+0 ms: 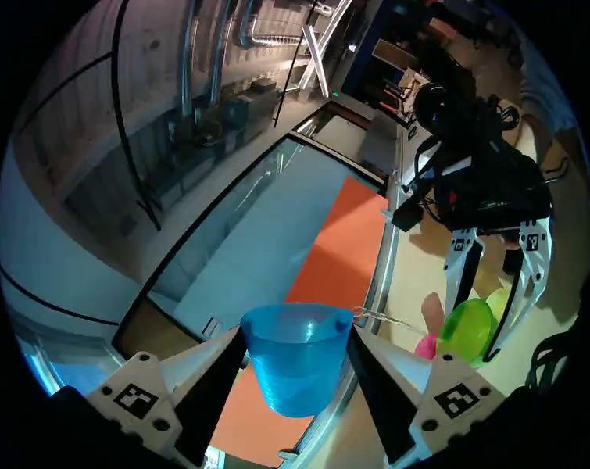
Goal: Pour water
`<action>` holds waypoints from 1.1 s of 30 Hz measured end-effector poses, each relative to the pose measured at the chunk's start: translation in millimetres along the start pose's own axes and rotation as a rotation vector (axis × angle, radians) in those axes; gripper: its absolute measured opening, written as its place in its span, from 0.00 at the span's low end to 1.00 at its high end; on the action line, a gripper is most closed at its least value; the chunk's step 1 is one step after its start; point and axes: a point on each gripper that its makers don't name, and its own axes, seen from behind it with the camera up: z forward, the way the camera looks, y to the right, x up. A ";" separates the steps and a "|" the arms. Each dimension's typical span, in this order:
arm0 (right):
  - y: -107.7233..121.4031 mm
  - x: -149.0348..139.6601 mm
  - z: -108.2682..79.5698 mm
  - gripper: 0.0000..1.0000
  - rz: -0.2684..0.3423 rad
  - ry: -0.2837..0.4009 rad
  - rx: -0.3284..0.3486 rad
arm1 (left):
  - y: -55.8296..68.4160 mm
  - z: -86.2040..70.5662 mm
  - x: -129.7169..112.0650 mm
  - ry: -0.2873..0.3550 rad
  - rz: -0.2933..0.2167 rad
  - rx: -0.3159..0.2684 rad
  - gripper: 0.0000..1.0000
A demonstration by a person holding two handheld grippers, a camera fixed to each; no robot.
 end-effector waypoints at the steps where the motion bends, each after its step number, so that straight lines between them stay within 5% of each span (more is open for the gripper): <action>1: 0.1 0.1 0.0 0.90 0.000 0.001 0.000 | 0.0 0.2 0.4 0.000 0.006 0.000 0.87; 33: 1.1 4.8 -4.1 0.90 -0.010 0.015 -0.007 | -4.3 -0.3 12.0 -0.007 0.187 0.013 0.87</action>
